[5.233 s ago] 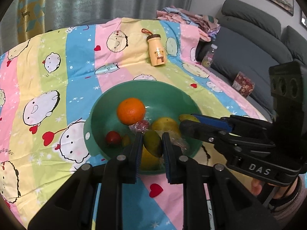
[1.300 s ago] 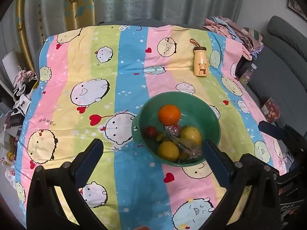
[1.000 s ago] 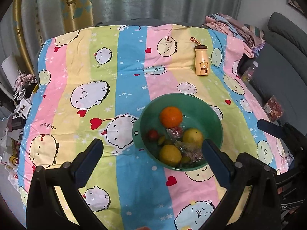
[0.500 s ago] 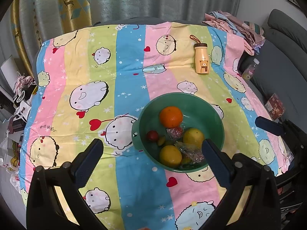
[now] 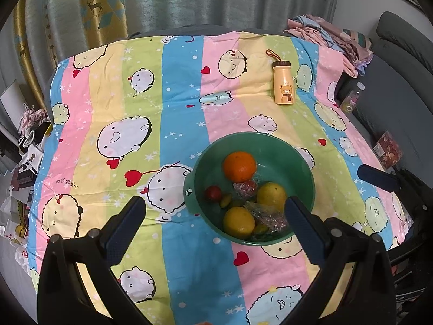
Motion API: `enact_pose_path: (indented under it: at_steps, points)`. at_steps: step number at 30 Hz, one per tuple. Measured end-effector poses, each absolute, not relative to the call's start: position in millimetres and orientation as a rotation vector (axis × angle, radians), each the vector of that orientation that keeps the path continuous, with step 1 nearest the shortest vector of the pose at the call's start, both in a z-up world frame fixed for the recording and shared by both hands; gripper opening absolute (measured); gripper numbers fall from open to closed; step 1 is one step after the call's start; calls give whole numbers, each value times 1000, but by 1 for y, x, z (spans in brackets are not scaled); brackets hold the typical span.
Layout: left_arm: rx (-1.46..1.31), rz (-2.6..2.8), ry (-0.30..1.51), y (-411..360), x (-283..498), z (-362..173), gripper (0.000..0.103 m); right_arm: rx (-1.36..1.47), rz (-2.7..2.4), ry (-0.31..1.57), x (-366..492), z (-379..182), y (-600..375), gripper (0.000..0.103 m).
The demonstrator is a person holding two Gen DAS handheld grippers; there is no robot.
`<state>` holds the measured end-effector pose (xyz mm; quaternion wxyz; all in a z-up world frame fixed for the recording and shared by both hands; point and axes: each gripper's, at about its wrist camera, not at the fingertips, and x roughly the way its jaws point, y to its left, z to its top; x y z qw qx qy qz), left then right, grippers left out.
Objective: Organize fruits
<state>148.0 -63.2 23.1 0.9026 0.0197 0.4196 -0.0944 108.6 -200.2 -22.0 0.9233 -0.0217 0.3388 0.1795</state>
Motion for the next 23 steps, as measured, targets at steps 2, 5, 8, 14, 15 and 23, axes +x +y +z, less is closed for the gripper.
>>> enact_pose_path:
  at_steps: [2,5,8,14,15,23]
  points:
    - [43,-196,868,-63,148,23,103,-45,369,695,108,-22,-200,91]
    - [43,-197,867,-63,148,23,103,-45,369,697,109,-23,-200,91]
    - [44,-196,866,-63,148,23,103,-46,369,697,110,-23,-200,91]
    - [47,-190,862,-65,148,22,103,-47,365,697,110,-24,-199,91]
    - [47,-191,862,-65,148,22,103,-46,367,697,110,-23,-199,91]
    - [25,-201,853,-65,148,24,103,-47,369,698,110,-24,-199,91]
